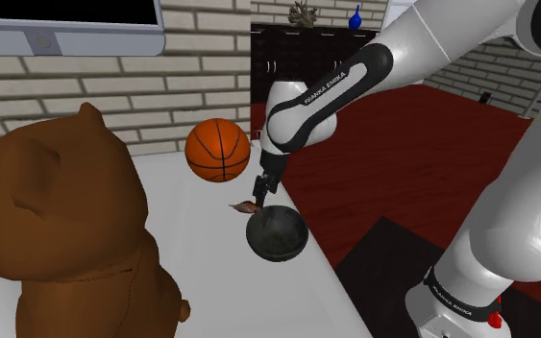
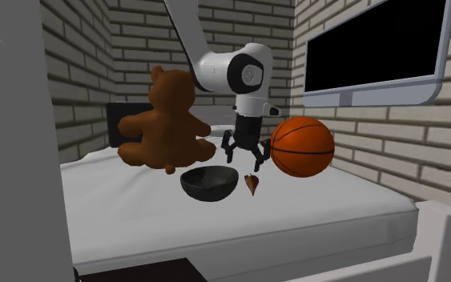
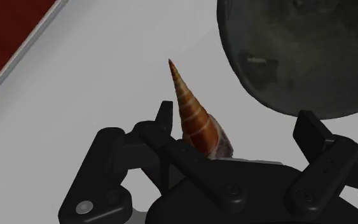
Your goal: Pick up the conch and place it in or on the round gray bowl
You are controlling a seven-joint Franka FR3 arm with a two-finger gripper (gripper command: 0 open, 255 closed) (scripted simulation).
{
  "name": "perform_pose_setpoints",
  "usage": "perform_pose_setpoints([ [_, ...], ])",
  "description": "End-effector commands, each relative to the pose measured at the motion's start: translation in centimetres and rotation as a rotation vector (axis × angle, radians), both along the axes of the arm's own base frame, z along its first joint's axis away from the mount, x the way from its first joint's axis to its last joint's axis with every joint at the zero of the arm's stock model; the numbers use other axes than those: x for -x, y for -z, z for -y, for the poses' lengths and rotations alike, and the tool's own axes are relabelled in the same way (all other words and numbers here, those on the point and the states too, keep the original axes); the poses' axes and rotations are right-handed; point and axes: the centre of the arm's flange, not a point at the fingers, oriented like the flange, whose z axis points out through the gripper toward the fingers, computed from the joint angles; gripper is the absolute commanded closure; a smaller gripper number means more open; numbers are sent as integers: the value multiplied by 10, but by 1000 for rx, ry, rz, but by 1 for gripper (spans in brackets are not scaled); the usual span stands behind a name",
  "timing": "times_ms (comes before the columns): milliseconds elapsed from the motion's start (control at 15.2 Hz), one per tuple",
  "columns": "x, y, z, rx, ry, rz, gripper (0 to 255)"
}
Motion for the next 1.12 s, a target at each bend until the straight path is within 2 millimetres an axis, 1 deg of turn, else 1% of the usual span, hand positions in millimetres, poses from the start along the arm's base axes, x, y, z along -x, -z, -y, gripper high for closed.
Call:
perform_pose_setpoints([
  [0, -28, 12, 6, -28, -105, -16, 0],
  [264, -85, 36, 13, -80, -285, -48, 0],
  [726, -81, 72, 4, -80, -285, -48, 0],
  [792, -81, 74, 4, -80, -285, -48, 0],
  [1056, -81, 74, 4, -80, -285, -48, 0],
])
